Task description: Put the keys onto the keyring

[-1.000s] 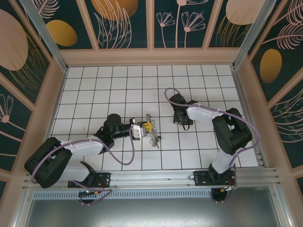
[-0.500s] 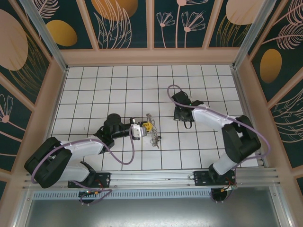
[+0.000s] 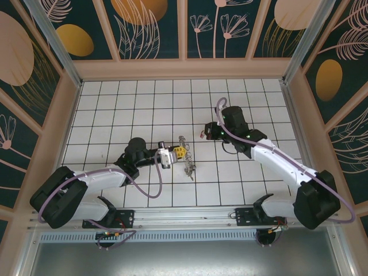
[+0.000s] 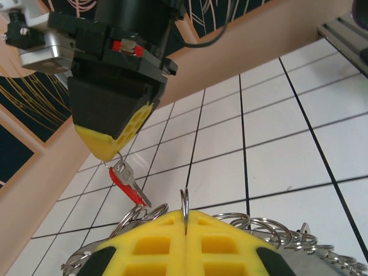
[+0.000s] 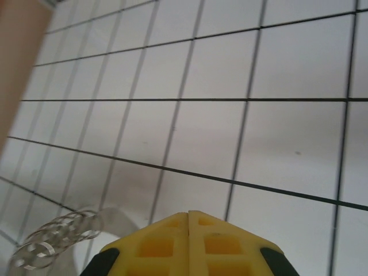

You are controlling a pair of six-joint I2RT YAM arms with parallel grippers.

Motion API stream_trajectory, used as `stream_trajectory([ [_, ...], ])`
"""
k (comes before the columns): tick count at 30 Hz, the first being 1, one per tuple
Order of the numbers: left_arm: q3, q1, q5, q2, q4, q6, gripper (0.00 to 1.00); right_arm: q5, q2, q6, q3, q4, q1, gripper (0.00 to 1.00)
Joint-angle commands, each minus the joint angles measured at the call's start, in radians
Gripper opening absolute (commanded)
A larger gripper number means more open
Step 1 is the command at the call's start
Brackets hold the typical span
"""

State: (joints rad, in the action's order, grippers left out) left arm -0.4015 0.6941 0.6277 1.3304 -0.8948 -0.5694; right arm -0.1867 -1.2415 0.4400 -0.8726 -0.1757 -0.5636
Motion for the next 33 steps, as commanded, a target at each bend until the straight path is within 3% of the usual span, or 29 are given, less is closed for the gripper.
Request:
stream_trajectory([
  [1,-0.014,0.004,0.04,0.005,-0.148,0.092,0.0,-0.081,0.073,0.021,0.049,0.103,-0.026,0.0],
  [13,-0.006,0.004,0.049,0.034,-0.208,0.127,0.0,-0.232,0.19,-0.065,0.164,0.248,-0.074,0.0],
  [21,-0.02,0.004,0.024,0.053,-0.163,0.105,0.0,-0.322,0.24,-0.079,0.227,0.317,-0.074,0.0],
  [33,-0.023,0.005,0.026,0.048,-0.16,0.098,0.0,-0.338,0.193,-0.117,0.218,0.334,-0.115,0.0],
])
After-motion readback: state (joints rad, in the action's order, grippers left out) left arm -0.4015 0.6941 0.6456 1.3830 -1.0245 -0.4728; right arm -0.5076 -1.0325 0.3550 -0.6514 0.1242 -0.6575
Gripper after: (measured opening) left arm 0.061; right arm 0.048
